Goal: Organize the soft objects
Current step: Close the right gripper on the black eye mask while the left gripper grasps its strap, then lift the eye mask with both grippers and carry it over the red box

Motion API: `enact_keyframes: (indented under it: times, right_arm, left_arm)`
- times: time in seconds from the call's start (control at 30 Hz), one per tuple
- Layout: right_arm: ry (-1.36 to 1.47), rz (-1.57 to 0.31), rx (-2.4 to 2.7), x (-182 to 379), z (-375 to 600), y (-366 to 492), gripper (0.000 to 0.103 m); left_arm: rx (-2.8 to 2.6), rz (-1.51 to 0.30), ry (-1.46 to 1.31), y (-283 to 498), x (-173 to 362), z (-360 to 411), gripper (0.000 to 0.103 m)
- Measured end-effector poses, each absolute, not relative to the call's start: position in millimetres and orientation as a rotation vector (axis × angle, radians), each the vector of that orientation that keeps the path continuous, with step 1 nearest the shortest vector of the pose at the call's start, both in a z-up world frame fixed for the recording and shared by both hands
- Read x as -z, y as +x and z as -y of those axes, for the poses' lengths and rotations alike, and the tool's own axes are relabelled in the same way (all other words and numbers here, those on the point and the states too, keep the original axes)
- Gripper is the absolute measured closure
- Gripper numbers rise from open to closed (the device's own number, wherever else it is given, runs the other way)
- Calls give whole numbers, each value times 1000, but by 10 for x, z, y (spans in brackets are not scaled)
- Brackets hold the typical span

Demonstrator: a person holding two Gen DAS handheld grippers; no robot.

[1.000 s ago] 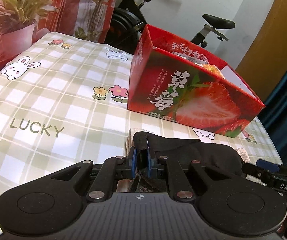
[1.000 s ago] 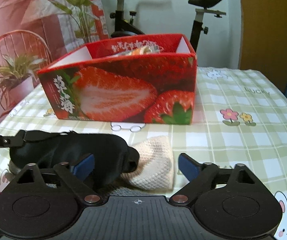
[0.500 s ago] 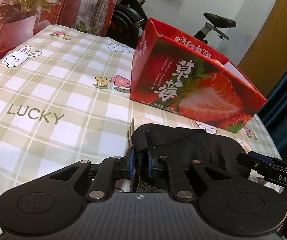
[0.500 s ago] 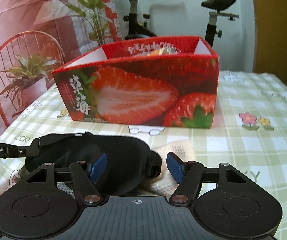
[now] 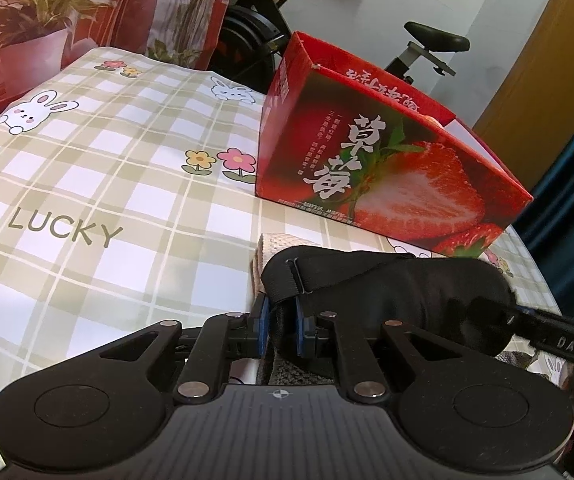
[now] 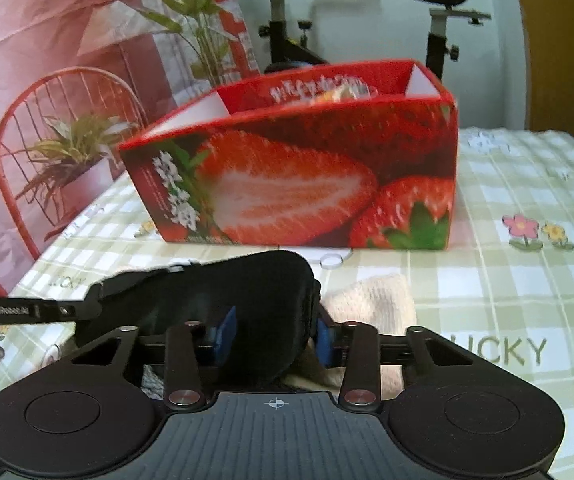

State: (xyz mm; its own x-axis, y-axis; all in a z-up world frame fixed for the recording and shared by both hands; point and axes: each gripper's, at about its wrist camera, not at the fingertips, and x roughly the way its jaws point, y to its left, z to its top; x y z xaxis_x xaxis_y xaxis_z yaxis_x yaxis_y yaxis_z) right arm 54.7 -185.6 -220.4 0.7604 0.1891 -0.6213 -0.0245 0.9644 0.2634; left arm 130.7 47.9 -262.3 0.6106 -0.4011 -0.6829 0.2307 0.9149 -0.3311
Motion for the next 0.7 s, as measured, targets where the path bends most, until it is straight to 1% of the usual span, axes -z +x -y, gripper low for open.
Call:
enact_keyframes:
  times: [0.2,0.37,0.7]
  right_arm:
    - [252,-620,-108,2003,1916,516,79]
    - [286,-609,-126,1970,1979,493,91]
    - [272,-614,-123,2001,1929,462,93]
  left_arm:
    - [372,-839,-221,1316,2619,-496,90]
    - [386,-832,-210,1308,2601,-473,90]
    - [408,-815,-207,1292,2565,-467,90]
